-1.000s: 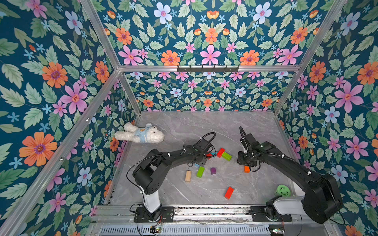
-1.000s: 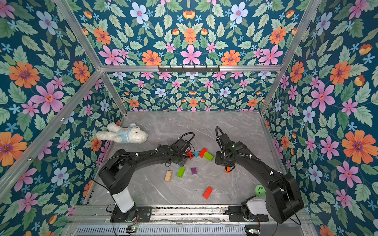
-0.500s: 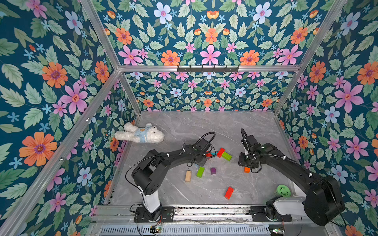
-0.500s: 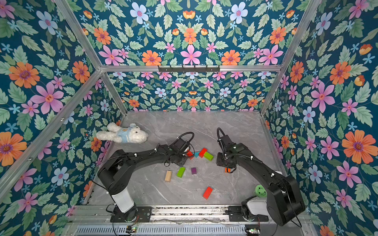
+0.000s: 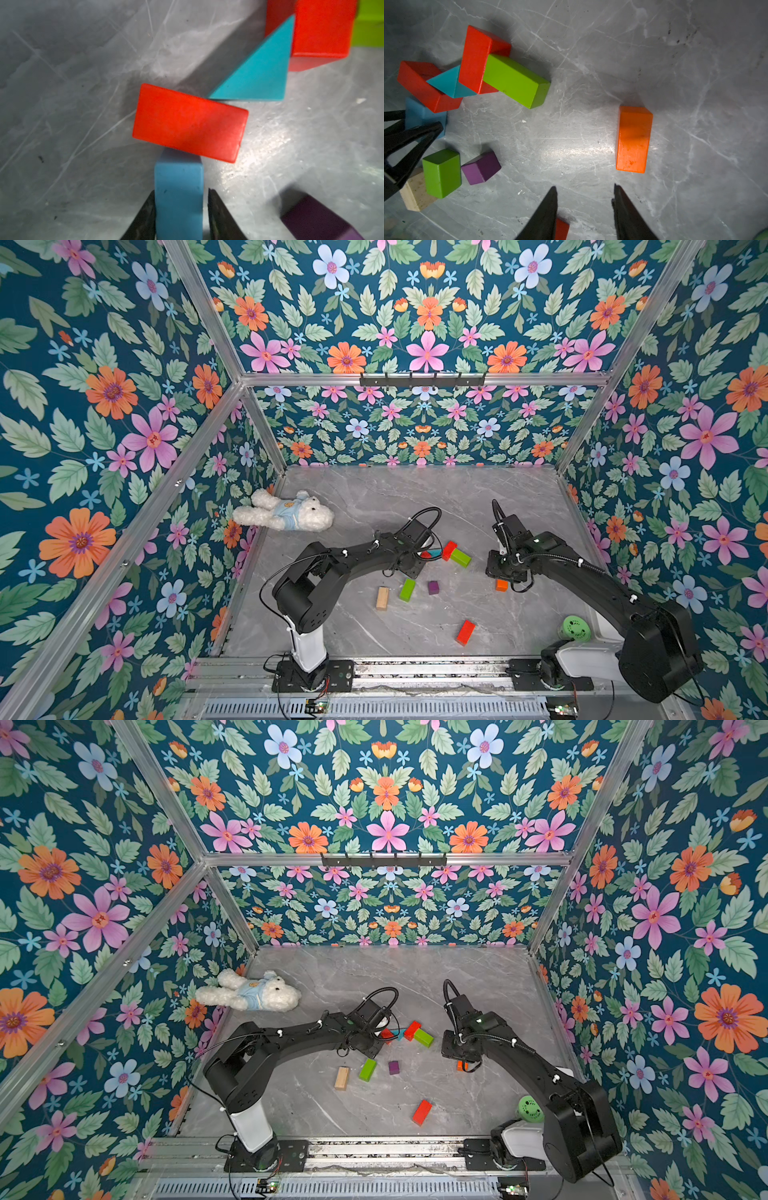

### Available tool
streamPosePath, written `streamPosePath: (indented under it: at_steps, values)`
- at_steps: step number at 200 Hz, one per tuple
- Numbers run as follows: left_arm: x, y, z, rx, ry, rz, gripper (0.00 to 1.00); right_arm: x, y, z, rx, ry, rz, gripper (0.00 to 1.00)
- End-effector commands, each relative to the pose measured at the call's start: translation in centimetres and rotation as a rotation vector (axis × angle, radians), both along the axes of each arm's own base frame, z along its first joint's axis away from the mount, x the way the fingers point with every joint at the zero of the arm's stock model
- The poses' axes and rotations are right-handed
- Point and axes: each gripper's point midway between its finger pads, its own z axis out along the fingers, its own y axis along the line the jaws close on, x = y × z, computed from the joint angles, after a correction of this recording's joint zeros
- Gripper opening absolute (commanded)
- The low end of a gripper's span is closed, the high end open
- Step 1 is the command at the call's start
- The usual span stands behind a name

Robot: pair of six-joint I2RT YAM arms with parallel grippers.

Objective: Assemble a heart with building blocks
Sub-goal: Assemble the building block at the center of the board.

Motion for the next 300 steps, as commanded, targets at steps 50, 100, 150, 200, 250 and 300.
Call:
streamPosePath:
  at_steps: [50,100,150,200,250,300]
  values:
    - [0.1,0.4,-0.8,0.031,0.004,0.001,0.29,-0.1,-0.1,0.2,-0.004,0.001,0.004,0.45]
    - [0.8,0.6,-0.9,0.041,-0.01,0.01,0.27,-0.3,-0.2,0.0,-0.007,0.009,0.001,0.45]
    - [0.7,1.5,-0.6,0.065,-0.03,0.018,0.41,-0.3,-0.1,0.0,-0.006,0.01,0.002,0.45]
    - [1.0,1.4,2.6,0.011,-0.074,0.042,0.51,-0.7,0.8,0.8,-0.038,-0.02,0.064,0.49]
    - [1.6,2.2,6.7,-0.19,-0.092,0.221,0.58,-1.5,4.7,1.9,-0.055,-0.039,0.156,0.61]
    - [-0.1,2.1,5.8,-0.697,0.149,0.619,0.58,-1.6,7.1,1.0,-0.09,-0.023,0.2,0.69]
